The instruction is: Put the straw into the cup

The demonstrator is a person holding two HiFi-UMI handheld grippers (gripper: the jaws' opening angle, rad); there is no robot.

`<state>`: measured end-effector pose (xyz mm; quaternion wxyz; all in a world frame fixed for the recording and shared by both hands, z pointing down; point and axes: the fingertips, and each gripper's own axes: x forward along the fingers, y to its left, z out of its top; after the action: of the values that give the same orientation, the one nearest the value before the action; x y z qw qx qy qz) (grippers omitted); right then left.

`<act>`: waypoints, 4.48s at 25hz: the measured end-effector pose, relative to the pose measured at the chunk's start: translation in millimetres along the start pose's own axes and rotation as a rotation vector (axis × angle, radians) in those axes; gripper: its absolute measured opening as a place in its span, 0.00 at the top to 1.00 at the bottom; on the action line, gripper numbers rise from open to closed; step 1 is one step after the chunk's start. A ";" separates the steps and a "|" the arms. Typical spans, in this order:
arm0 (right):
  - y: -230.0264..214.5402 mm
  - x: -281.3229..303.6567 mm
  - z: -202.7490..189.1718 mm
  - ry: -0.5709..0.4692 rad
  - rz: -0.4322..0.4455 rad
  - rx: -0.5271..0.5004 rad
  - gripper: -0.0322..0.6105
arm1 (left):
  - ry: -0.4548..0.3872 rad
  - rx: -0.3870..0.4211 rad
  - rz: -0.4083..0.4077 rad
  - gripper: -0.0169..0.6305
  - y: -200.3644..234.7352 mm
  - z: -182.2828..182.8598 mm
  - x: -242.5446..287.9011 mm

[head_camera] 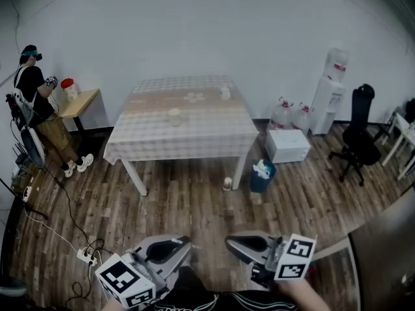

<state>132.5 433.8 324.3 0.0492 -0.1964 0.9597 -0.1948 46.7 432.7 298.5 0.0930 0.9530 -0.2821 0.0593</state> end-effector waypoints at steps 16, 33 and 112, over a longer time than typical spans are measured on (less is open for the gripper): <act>-33.9 28.5 -6.0 0.001 -0.031 0.055 0.93 | -0.007 -0.056 0.001 0.95 41.9 -11.4 5.1; -160.3 136.3 46.0 -0.008 -0.085 0.094 0.93 | -0.009 -0.104 0.006 0.95 209.0 16.7 46.8; -632.9 348.4 179.5 0.058 -0.123 0.192 0.93 | 0.049 -0.226 0.372 0.95 727.2 29.6 311.4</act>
<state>69.8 -303.9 402.0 0.0278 -0.2437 0.9237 -0.2943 -90.9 -336.4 425.7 0.1937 0.8663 -0.4555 0.0667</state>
